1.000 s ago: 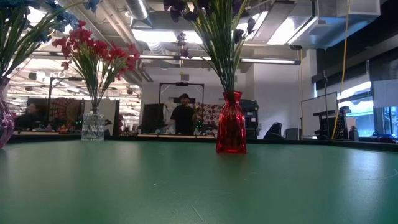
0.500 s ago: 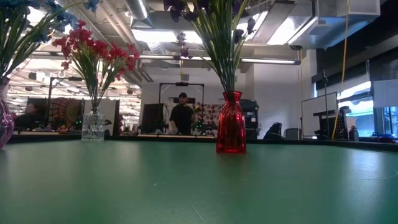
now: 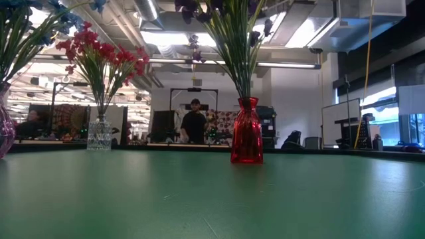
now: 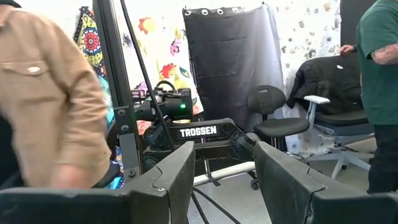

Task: Sort flowers into vase by color
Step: Return to Home Position

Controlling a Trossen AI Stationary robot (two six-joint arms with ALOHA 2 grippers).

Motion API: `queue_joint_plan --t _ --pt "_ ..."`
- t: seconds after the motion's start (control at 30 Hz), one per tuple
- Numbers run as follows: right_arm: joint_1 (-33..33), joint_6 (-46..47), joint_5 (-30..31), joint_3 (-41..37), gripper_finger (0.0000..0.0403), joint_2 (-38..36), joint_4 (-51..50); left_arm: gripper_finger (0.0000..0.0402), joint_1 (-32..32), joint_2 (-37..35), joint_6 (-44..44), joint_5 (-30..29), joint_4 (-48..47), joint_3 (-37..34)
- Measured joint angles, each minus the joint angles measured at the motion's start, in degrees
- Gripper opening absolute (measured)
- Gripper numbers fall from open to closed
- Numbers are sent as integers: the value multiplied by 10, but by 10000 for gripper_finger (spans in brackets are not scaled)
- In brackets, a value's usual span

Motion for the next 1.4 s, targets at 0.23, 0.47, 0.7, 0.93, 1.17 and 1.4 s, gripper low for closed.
queue_joint_plan --t 0.23,0.47,0.7,0.93,1.17,1.4 --pt "31 -59 48 -77 3 -122 7 161 0 0 0 0 0 0" --pt "31 17 94 -127 3 -190 -41 161 0 0 0 0 0 0" --pt "31 4 23 -122 3 -234 -183 161 0 0 0 0 0 0" --pt "30 -71 115 -141 3 -230 -80 161 0 0 0 0 0 0" --pt "24 -104 77 -278 3 -247 76 161 0 0 0 0 0 0" --pt "-115 -104 -169 -445 3 -308 279 161 0 0 0 0 0 0"
